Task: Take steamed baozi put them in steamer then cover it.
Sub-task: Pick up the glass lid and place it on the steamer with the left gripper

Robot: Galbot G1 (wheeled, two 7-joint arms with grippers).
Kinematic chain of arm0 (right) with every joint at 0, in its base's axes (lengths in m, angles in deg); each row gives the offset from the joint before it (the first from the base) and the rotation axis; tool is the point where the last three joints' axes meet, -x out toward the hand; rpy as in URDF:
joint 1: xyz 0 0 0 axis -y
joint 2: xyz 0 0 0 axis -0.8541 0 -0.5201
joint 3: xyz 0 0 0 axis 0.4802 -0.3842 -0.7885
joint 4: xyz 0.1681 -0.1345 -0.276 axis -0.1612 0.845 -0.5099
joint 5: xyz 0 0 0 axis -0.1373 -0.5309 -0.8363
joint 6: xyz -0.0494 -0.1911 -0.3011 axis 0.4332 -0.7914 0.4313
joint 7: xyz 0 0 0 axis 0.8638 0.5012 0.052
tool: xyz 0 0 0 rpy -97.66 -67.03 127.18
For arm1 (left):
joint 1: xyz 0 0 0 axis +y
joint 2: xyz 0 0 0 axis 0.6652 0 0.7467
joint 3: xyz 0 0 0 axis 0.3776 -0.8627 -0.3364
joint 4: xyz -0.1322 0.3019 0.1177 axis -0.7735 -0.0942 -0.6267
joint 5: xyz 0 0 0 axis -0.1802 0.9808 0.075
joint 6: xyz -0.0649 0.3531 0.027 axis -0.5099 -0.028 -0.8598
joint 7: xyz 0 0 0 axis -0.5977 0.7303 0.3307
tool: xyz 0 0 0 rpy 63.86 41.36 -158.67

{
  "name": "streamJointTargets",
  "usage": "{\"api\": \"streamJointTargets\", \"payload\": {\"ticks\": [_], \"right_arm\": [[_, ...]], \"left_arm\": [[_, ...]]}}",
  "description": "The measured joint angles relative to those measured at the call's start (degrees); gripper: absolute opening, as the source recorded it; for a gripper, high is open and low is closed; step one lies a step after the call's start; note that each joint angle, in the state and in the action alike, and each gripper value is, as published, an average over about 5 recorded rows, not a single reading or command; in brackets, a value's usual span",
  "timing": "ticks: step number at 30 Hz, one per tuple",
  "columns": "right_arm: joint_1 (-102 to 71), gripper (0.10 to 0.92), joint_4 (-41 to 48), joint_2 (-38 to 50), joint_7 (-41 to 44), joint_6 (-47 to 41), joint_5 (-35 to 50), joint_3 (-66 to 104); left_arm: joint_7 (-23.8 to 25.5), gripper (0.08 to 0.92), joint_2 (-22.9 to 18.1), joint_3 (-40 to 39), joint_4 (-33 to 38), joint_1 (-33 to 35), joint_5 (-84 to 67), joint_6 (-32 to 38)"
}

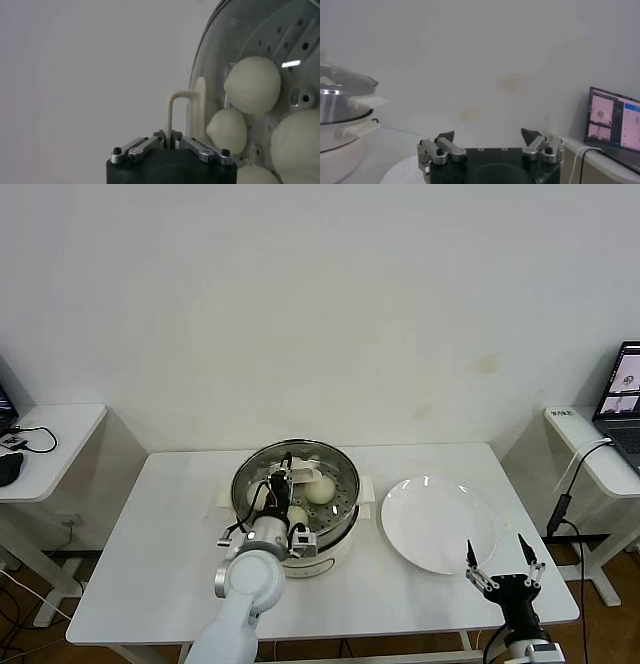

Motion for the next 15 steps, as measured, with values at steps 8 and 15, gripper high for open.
{"api": "streamJointTargets", "payload": {"ticks": [8,15], "right_arm": [[0.0,0.823,0.0,0.0,0.0,0.1,-0.1,-0.1],[0.0,0.823,0.0,0.0,0.0,0.1,-0.1,-0.2]], "left_arm": [[-0.2,0.15,-0.3,0.1,-0.3,0.2,0.4,0.5],[-0.3,0.308,-0.3,0.1,0.0,0.7,0.9,1.2]]}}
